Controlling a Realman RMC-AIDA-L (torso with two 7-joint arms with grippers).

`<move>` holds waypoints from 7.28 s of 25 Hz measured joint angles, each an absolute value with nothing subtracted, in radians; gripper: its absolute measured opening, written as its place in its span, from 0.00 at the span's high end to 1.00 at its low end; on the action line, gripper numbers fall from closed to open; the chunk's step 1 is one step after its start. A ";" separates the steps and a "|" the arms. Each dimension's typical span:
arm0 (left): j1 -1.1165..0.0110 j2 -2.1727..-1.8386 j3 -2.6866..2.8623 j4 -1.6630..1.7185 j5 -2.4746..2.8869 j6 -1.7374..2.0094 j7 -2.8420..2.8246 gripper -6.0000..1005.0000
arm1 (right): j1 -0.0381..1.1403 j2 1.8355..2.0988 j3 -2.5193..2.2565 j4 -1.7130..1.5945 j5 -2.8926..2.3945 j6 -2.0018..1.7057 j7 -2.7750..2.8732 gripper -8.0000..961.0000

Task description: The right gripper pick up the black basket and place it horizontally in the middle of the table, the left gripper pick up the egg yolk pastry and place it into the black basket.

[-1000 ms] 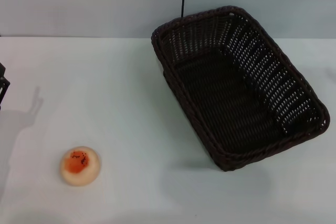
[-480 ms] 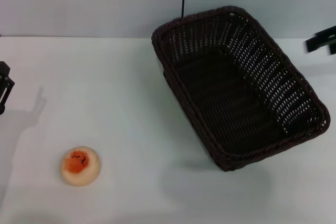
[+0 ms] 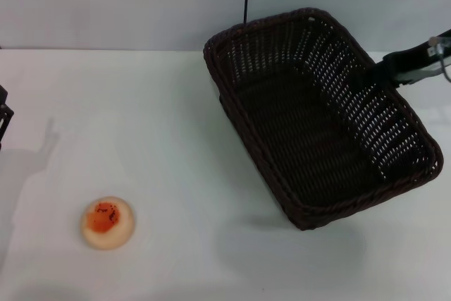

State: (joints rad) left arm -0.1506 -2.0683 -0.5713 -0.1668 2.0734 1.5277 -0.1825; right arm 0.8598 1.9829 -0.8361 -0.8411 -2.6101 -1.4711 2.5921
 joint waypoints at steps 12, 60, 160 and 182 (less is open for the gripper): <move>-0.149 -2.065 -0.576 -0.156 2.069 1.557 -0.183 0.16 | 0.851 2.017 -0.879 -0.828 -2.620 -1.377 2.593 0.34; -0.114 -2.070 -0.527 -0.181 2.077 1.597 -0.183 0.16 | 0.790 2.075 -1.118 -1.052 -2.317 -1.521 1.662 0.77; -0.447 -2.066 0.175 0.144 2.120 1.716 -0.679 0.56 | 0.169 2.081 -0.862 -0.306 -0.794 -1.788 0.867 0.15; -0.205 -2.070 -0.608 0.007 2.078 1.553 -0.379 0.16 | 0.221 2.084 -0.515 0.043 -0.797 -1.832 0.592 0.15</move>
State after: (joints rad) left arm -0.2047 -2.0700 -0.6082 0.0070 2.0785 1.5532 -0.3794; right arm 0.2206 2.0835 -0.5148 0.0433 -0.7971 -1.8320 0.5920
